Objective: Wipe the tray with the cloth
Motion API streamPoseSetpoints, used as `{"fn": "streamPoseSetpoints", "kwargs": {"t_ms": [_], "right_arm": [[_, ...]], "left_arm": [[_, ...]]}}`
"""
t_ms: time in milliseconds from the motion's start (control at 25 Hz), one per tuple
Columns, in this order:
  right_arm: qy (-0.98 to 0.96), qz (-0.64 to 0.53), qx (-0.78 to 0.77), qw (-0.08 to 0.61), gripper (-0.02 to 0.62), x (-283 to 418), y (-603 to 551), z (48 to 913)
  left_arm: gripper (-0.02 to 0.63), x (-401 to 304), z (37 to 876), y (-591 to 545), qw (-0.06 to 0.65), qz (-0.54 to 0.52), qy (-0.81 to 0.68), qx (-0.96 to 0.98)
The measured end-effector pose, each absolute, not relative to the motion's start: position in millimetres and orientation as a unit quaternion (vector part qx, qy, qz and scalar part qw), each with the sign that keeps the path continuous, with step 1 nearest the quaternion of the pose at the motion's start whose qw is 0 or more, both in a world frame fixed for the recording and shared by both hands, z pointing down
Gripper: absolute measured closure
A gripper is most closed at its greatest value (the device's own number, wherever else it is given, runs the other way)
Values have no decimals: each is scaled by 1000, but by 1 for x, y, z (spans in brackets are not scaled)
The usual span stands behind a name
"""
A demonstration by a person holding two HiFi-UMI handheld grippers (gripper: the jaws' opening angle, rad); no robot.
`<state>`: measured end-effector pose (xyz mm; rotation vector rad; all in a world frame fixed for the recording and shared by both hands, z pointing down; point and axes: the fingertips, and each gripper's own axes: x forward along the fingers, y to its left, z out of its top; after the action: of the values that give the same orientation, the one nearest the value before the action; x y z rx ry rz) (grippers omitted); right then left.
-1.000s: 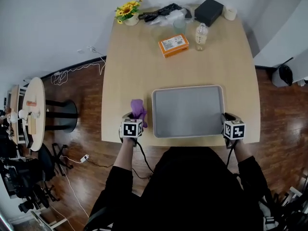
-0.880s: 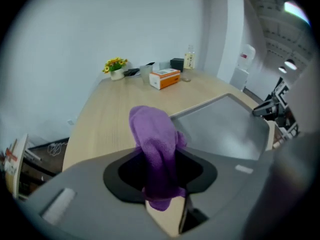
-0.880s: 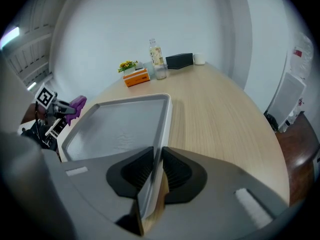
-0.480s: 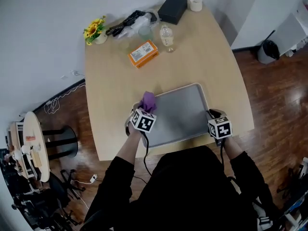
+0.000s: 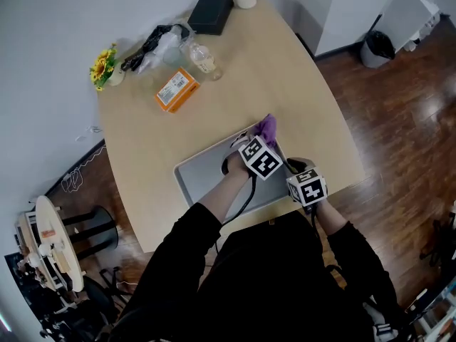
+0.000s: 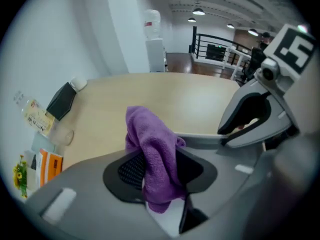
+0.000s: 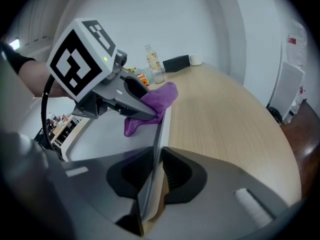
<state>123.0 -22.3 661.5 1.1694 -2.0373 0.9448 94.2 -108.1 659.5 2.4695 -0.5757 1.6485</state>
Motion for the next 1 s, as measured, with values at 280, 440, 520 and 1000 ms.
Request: {"fn": "streamPoseSetpoints", "kwargs": {"t_ms": [280,440,520,1000], "right_arm": [[-768,353,439,306,532,131,-20,663],[-765,357,432,316,532,129,-19,665],[-766,357,429,320,531,128,-21,665],[-762,354,433,327,532,122,-23,665]], "left_arm": [[468,40,659,-83,94,530,-218,814],[466,-66,670,-39,112,547,-273,784],[466,-117,671,-21,132,553,-305,764],[466,-133,674,-5,103,582,-285,755]]}}
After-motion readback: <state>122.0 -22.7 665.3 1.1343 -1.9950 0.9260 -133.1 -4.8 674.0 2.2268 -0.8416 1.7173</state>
